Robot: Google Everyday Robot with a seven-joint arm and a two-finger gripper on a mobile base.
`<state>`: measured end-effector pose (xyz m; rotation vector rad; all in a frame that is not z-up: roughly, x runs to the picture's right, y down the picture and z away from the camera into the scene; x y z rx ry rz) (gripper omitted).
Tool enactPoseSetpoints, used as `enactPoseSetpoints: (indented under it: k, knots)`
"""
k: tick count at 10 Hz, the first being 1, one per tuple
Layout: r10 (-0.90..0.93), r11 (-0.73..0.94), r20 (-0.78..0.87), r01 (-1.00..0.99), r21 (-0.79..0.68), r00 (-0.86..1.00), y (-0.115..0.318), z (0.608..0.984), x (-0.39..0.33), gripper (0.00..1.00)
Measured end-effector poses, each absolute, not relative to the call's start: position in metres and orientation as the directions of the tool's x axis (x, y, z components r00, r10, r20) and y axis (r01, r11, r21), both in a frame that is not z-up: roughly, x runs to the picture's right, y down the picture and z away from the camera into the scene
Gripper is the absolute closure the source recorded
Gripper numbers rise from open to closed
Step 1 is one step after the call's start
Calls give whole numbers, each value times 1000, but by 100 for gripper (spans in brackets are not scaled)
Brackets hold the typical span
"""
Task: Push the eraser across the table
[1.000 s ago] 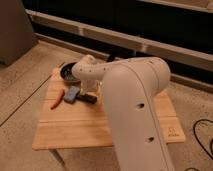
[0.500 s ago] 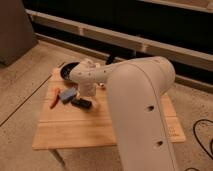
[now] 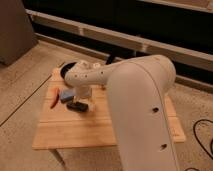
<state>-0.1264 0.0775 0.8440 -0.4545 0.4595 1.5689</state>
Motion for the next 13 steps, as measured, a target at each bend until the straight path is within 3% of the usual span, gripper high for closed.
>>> enactPoseSetpoints:
  k: [8,13]
  knots:
    - [836,-6,-549,-999,-35,14,124,839,-178,35]
    - [858,54,-505,-994,-96,96,126,830,-233,35]
